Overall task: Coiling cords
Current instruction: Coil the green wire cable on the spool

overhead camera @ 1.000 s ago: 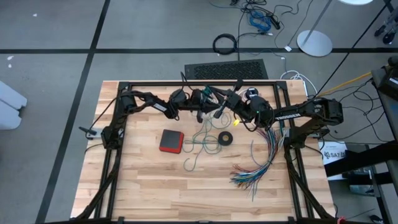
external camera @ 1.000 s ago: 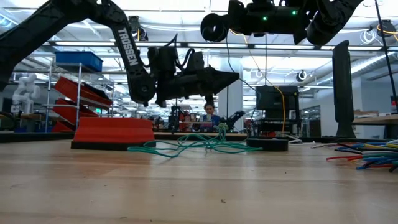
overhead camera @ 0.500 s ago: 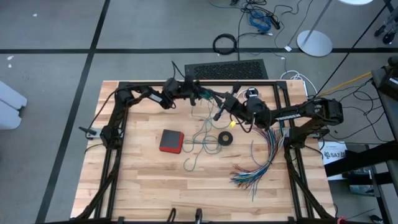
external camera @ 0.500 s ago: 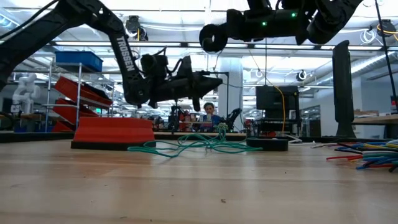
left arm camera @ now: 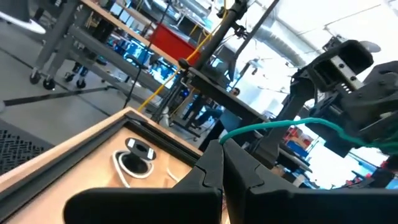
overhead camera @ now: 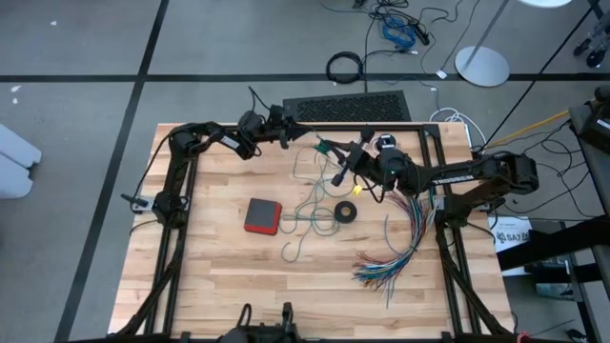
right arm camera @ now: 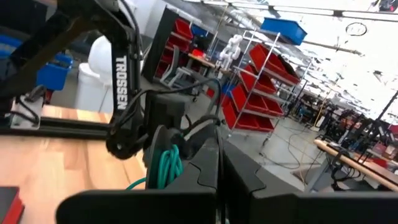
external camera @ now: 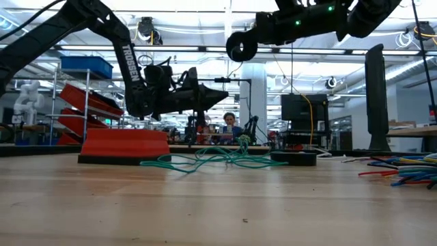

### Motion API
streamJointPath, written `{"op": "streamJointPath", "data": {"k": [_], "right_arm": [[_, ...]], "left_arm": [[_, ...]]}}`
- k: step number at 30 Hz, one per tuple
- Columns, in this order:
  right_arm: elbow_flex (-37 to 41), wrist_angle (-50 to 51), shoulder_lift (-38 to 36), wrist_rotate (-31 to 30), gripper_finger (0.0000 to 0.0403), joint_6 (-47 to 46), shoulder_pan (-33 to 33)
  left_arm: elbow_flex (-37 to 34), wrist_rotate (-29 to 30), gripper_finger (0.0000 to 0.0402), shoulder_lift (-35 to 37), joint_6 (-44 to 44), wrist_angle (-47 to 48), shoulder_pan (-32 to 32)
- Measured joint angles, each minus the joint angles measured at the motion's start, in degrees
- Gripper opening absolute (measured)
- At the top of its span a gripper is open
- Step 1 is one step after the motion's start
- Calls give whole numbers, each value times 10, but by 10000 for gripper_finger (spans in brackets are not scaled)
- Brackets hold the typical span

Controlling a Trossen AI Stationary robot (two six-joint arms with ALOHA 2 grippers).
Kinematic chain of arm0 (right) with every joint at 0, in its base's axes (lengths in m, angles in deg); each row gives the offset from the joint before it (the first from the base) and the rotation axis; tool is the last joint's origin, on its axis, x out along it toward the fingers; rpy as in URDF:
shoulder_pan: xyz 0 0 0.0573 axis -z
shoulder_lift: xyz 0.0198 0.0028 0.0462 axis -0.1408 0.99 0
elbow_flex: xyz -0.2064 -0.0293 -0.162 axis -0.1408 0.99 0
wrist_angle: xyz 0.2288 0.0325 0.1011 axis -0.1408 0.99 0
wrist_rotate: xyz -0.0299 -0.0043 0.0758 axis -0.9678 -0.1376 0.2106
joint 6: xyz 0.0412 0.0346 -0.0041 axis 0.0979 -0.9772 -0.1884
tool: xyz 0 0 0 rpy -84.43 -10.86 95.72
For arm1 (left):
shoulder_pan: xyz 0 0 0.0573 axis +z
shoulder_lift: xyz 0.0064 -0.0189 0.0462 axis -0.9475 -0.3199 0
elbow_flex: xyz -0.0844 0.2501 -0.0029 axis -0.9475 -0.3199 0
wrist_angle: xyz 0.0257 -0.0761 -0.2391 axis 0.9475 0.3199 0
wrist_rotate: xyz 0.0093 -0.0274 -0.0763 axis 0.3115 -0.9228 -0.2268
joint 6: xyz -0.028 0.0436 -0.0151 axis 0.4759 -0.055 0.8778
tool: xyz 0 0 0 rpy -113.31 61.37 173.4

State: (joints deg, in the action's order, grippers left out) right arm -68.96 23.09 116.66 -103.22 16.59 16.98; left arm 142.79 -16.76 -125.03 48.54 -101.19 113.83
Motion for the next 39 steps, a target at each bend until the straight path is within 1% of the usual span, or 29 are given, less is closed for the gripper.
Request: {"op": "streamJointPath", "data": {"k": [9, 14, 21, 25, 32, 39], "right_arm": [[0, 100, -5, -30, 0, -20, 0], [0, 128, -5, -73, 0, -14, 0], [0, 172, -5, -137, 0, 3, 6], [0, 180, -5, -159, 0, 15, 10], [0, 186, 8, -165, 0, 17, 25], [0, 134, 18, -178, 0, 17, 28]], "left_arm": [[0, -8, 0, 0, 16, -14, 12], [0, -22, 0, 0, 26, -20, 11], [0, -56, 0, 1, 50, -18, 1], [0, -72, 0, 13, 56, -20, -17], [0, -92, 0, 44, 56, -17, -68], [0, -90, 0, 50, 47, -14, -128]]}}
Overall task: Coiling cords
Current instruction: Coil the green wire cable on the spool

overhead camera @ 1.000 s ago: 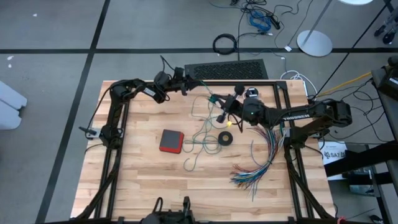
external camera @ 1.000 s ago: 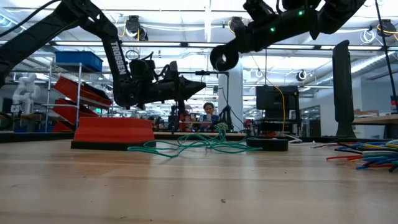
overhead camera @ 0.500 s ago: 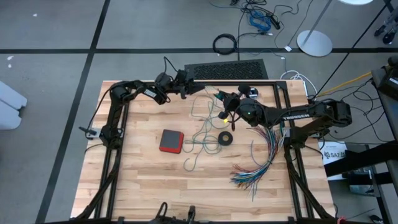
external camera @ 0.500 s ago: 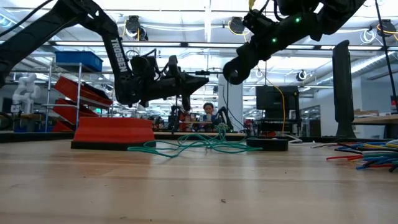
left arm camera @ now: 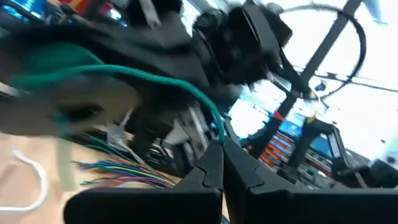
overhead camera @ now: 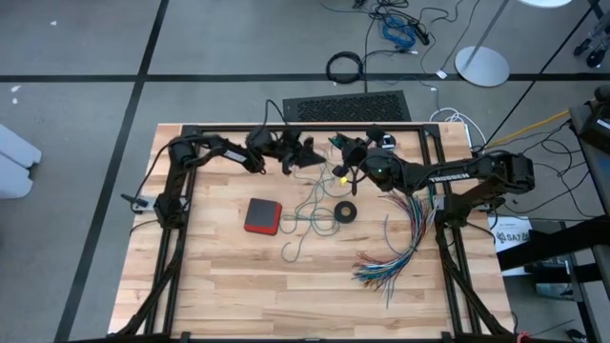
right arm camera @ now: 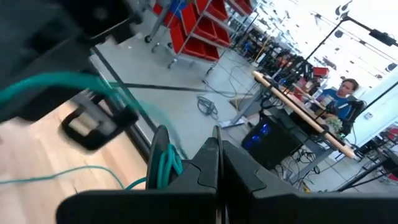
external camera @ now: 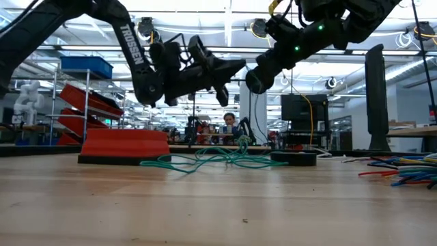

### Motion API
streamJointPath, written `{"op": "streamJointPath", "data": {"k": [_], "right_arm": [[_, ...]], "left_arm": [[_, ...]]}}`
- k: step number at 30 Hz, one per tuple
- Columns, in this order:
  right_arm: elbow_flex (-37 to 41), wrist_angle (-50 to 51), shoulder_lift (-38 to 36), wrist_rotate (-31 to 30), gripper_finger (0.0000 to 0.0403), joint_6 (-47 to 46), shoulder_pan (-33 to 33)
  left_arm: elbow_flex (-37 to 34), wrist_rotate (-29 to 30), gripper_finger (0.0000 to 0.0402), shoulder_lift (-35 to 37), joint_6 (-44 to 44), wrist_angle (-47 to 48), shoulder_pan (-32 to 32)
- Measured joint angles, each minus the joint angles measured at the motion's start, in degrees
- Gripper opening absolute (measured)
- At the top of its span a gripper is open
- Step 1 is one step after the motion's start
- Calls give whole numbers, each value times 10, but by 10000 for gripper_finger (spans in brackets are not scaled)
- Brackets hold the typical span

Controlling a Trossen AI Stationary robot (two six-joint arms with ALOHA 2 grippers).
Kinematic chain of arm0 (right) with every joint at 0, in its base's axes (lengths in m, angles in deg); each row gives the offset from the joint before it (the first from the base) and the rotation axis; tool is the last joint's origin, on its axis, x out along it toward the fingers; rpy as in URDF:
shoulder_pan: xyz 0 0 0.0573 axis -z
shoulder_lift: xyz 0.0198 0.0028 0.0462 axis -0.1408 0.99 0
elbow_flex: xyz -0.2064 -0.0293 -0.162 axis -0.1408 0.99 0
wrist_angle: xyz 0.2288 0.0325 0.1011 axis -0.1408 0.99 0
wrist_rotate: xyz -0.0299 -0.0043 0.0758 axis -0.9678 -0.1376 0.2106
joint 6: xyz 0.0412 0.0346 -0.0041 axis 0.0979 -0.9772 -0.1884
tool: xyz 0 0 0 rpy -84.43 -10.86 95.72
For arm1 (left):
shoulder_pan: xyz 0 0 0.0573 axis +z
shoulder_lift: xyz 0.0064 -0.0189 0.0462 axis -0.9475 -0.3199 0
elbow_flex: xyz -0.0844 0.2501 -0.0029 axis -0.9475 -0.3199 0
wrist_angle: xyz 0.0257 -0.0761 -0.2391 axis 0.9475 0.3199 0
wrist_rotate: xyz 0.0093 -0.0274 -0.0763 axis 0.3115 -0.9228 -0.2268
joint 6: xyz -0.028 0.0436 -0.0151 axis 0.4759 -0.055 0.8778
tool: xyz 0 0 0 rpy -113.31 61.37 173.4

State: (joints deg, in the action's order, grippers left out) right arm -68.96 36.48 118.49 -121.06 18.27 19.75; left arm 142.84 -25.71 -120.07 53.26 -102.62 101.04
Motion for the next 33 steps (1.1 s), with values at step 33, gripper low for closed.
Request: {"op": "streamJointPath", "data": {"k": [33], "right_arm": [[0, -115, 1, 39, 0, -18, -21]], "left_arm": [[94, 210, 0, 1, -368, 386, -73]]}}
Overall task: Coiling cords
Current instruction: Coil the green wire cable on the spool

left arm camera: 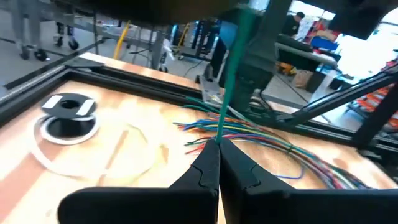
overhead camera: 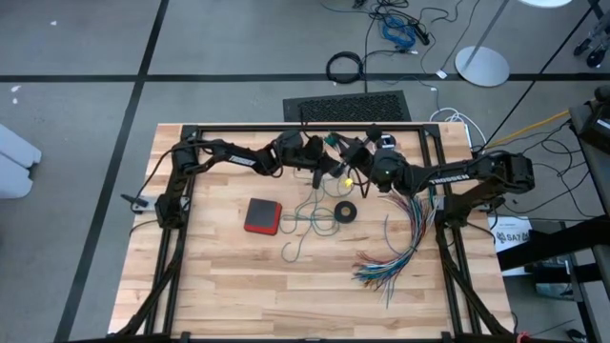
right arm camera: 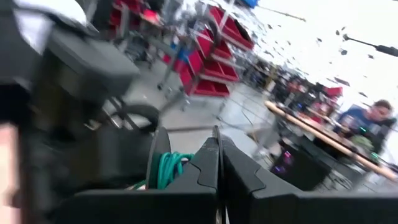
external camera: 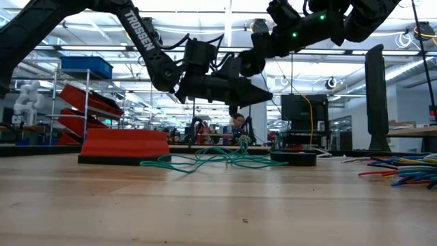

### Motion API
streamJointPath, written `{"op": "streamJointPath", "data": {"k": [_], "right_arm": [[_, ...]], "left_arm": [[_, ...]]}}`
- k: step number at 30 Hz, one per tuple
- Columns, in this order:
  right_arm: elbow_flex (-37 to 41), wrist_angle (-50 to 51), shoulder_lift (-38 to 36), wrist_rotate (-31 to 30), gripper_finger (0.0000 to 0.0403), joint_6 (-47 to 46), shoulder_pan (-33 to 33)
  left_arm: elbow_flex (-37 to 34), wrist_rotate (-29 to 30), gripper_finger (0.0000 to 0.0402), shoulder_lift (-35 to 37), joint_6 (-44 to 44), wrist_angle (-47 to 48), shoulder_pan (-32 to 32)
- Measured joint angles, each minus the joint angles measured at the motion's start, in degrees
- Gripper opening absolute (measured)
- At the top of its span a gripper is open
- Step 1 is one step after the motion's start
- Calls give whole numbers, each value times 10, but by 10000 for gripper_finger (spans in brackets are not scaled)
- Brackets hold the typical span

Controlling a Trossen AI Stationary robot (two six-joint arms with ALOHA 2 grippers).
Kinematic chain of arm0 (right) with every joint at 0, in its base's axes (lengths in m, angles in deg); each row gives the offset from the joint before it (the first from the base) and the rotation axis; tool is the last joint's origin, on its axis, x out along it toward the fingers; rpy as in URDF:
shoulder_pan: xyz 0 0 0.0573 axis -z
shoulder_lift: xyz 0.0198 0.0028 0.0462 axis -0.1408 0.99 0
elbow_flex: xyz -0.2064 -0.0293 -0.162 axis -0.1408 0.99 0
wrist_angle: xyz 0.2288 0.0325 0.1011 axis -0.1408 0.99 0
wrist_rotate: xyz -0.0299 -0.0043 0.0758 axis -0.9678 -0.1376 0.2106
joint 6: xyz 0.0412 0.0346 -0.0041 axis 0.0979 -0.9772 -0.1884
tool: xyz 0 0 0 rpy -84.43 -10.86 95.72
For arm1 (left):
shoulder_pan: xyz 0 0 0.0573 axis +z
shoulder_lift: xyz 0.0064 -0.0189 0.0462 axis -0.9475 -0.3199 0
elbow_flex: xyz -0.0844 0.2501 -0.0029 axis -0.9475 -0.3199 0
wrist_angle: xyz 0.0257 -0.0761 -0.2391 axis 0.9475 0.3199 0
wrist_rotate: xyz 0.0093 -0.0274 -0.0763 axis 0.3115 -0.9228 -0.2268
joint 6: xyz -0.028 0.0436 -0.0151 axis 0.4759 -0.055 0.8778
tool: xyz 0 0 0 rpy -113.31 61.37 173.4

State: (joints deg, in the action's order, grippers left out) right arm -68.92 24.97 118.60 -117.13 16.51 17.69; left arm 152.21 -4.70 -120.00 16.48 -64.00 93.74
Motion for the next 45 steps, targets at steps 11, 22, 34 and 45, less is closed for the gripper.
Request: {"op": "streamJointPath", "data": {"k": [11, 22, 34, 45], "right_arm": [[0, -6, -7, 67, 0, -43, -12], [0, 105, -7, 55, 0, -77, -12], [0, 277, -54, 23, 0, -48, -1], [0, 303, -37, 24, 0, -13, 21]], "left_arm": [[0, -5, 0, 0, -15, 8, 58], [-1, -68, 0, 3, -14, 37, 105], [-1, -103, 0, 3, -14, 51, 129], [0, -130, 0, 3, 14, 45, 130]]}}
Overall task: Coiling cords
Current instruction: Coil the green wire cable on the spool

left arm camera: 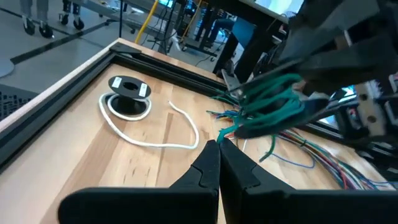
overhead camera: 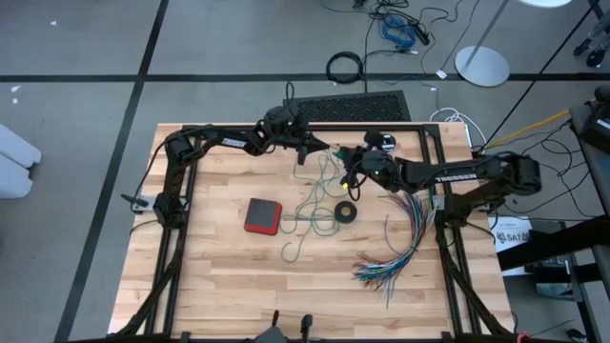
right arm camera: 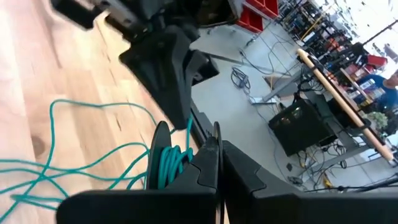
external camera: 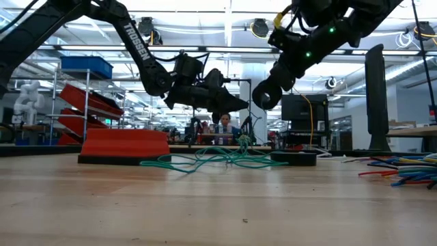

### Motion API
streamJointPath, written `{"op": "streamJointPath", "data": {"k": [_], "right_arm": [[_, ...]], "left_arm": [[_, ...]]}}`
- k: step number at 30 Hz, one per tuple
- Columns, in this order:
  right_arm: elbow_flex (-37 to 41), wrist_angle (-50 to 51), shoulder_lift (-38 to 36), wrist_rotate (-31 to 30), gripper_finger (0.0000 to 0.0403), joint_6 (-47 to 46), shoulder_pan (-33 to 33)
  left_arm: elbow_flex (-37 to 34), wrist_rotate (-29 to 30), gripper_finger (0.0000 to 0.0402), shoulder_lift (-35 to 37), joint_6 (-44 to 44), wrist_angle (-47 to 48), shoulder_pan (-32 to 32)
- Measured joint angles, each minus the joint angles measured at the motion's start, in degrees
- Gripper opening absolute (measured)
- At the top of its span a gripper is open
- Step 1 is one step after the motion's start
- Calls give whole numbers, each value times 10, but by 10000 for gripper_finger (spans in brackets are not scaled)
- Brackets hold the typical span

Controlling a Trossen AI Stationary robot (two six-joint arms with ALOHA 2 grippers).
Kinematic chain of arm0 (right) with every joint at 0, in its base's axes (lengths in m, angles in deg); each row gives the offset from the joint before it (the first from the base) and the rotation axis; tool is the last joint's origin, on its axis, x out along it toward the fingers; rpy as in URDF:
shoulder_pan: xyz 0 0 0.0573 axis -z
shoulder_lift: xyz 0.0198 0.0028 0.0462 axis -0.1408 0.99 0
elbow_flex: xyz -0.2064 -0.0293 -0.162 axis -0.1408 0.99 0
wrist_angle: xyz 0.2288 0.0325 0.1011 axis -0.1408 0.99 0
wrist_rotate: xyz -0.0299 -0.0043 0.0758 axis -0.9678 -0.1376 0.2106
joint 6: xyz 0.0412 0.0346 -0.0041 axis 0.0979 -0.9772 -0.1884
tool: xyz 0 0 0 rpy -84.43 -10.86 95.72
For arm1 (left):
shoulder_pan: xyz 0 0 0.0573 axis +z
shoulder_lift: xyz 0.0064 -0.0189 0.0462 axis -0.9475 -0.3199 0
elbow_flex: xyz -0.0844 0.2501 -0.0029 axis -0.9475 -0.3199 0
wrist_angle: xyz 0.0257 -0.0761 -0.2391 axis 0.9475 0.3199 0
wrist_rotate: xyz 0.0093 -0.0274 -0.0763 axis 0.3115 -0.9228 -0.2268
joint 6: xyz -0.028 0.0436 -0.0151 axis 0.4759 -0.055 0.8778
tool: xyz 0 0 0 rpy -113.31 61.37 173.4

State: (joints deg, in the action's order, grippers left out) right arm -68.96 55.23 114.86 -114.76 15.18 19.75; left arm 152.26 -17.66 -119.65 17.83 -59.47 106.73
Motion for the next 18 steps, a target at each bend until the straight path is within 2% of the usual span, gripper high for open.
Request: {"op": "streamJointPath", "data": {"k": [9, 13, 18], "right_arm": [[0, -3, 36, -7, 0, 42, 4], [0, -45, 59, -77, 0, 93, 2], [0, -109, 82, -94, 0, 131, 4]], "left_arm": [[22, -25, 0, 0, 34, 20, 2], [40, -31, 0, 0, 32, 67, 0], [52, -31, 0, 0, 33, 93, -5]]}}
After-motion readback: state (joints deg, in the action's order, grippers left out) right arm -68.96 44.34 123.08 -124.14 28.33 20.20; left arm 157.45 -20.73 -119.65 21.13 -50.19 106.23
